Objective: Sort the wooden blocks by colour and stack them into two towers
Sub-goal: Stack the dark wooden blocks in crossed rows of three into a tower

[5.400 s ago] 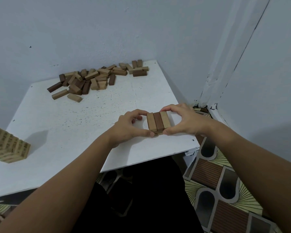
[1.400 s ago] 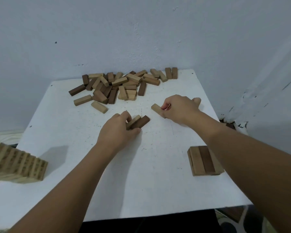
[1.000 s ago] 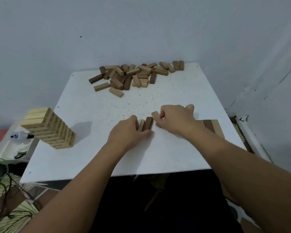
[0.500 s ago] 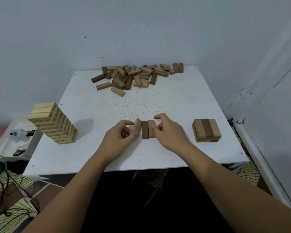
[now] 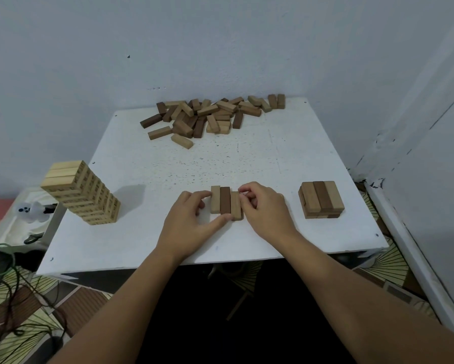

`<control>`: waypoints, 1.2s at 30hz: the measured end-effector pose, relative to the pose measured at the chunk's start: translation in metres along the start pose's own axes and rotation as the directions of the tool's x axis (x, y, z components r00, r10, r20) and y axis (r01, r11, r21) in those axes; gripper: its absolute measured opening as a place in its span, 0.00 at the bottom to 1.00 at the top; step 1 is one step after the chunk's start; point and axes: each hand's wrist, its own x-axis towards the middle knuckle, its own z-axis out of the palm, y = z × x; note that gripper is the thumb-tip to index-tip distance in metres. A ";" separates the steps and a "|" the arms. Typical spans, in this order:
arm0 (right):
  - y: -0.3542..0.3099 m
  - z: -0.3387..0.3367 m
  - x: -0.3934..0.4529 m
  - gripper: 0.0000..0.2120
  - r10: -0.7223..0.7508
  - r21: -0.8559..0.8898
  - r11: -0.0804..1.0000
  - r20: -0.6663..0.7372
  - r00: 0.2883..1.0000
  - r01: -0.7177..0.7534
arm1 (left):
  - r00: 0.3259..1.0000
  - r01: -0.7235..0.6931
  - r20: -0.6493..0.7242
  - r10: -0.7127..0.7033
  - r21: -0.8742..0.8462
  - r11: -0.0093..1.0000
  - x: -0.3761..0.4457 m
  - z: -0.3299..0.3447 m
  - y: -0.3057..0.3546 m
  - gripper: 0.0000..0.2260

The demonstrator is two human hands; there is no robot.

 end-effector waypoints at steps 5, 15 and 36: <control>0.004 0.001 0.003 0.07 -0.019 -0.058 0.998 -0.047 0.999 0.016 | 0.998 0.055 0.035 -0.057 0.063 0.996 0.009 0.004 0.015 0.37; 0.005 0.000 0.001 0.12 0.018 -0.160 0.987 0.004 1.000 -0.017 | 0.975 0.027 0.216 -0.059 0.147 0.989 0.027 -0.013 0.014 0.34; 0.005 0.002 0.001 0.10 -0.009 -0.214 0.977 0.041 0.999 0.018 | 0.996 0.073 0.067 -0.064 -0.141 0.987 0.024 -0.022 -0.013 0.29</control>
